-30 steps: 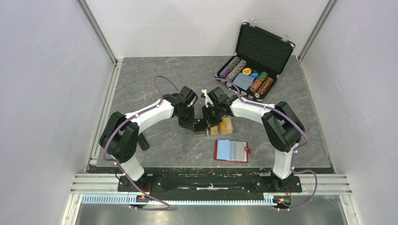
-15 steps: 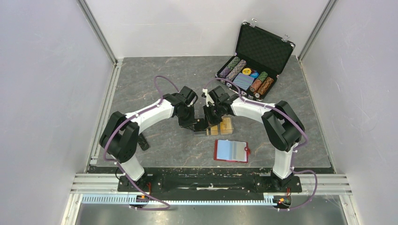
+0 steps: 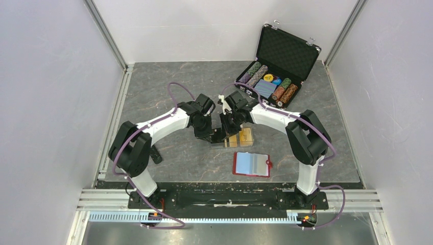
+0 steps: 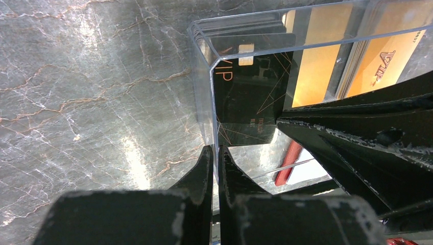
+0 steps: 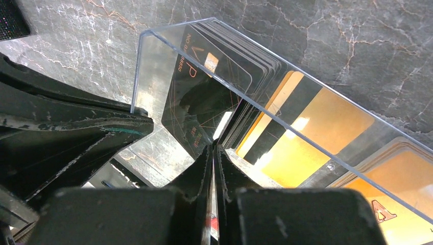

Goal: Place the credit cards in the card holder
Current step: Pick up the credit card from the storage box.

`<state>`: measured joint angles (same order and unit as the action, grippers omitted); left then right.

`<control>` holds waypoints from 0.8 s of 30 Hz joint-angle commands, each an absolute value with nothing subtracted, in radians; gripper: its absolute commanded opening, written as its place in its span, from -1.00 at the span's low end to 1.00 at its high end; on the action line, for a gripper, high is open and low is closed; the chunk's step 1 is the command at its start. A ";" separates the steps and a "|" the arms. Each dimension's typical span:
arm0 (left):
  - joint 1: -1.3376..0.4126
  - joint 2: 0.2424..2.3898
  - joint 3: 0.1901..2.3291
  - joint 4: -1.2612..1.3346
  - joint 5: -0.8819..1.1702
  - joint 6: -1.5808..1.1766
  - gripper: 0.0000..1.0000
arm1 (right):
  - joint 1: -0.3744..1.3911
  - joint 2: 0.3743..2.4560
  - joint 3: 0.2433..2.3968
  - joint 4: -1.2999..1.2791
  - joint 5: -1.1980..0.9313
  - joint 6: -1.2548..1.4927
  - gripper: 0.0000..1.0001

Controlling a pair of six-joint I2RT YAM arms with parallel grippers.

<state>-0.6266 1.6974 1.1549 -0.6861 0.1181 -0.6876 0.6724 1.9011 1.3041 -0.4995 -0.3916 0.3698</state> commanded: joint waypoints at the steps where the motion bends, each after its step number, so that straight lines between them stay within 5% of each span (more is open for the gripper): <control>1: -0.658 1.774 1.135 -0.621 0.140 -0.655 -0.95 | 0.695 1.882 1.355 -0.451 -0.439 0.369 -0.92; 24: -0.660 1.770 1.134 -0.627 0.132 -0.654 -0.95 | 0.693 1.874 1.261 -0.271 -0.552 0.476 -0.92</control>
<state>-0.6285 1.7000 1.1587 -0.6903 0.1154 -0.6872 0.6670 1.8618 1.2896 -0.4011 -0.5152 0.4541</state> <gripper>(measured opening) 0.044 0.014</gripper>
